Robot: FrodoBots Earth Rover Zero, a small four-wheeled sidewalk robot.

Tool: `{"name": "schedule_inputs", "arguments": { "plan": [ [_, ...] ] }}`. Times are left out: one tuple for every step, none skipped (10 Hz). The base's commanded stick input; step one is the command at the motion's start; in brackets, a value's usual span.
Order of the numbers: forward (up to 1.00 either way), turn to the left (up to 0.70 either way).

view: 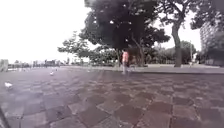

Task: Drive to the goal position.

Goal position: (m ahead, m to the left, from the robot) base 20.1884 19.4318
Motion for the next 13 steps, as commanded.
{"name": "schedule_inputs", "arguments": {
  "plan": [
    [1.0, 0.29],
    [1.0, 0.4],
    [1.0, 0.0],
    [1.0, 0.0],
    [1.0, 0.0],
    [1.0, 0.0],
    [1.0, 0.0],
    [1.0, 0.0],
    [1.0, 0.0],
    [1.0, 0.0],
    [1.0, 0.0],
    [1.0, 0.0],
    [1.0, 0.0]
  ]
}}
